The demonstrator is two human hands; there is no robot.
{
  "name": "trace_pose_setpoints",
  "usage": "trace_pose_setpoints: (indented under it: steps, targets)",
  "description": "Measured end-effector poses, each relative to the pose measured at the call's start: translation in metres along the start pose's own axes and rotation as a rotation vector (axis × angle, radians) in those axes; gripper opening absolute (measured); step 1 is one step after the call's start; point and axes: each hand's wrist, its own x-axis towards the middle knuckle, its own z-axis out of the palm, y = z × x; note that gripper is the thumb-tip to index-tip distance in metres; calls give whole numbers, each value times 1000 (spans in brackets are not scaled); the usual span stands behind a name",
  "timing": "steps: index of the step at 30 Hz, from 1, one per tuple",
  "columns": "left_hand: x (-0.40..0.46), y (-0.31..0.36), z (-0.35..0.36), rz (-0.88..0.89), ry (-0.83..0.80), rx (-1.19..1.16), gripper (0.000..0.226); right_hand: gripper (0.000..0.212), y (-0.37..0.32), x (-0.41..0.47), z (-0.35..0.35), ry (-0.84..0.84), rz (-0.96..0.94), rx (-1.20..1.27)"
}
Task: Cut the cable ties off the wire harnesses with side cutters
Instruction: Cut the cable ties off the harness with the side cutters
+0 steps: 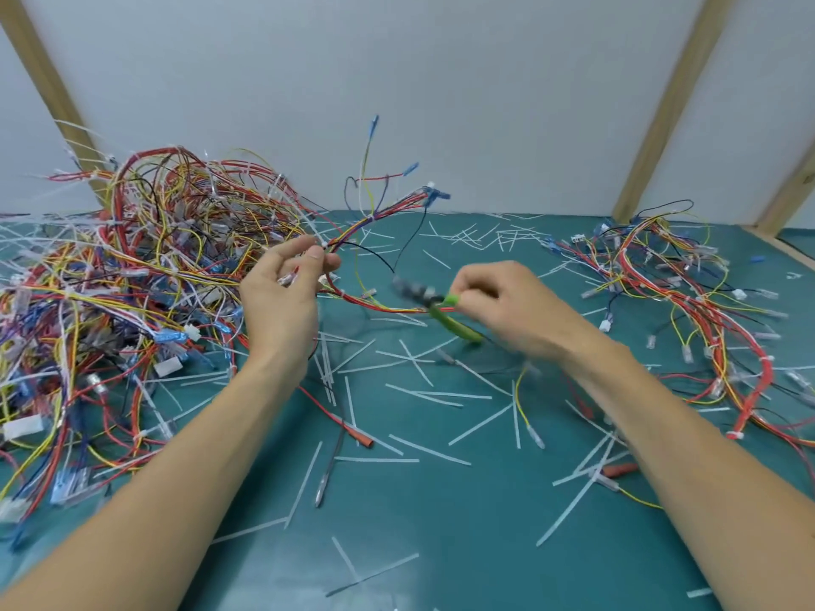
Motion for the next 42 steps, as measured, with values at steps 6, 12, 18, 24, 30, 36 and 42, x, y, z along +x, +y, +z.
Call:
trace_pose_setpoints:
  steps: [6, 12, 18, 24, 30, 36, 42]
  targets:
    - [4, 0, -1, -105, -44, -137, 7, 28, -1, 3, -16, 2, 115, 912]
    - [2, -3, -1, 44, -96, 53, 11, 22, -13, -1, -12, -270, 30, 1307]
    - [-8, -2, 7, 109, -241, 77, 14, 22, -15, 0, -4, -50, 42, 773]
    - [-13, -1, 7, 96, -256, 33, 16, 29, 1, -3, 9, 199, -78, -108]
    - [-13, -1, 7, 127, -286, 29, 11, 30, 8, -1, 7, 223, -69, -218]
    - [-15, -1, 7, 228, -303, 87, 7, 30, 8, -1, 7, 264, -82, -189]
    - [-16, 2, 8, 264, -307, 96, 11, 28, 7, -1, 7, 292, -119, -171]
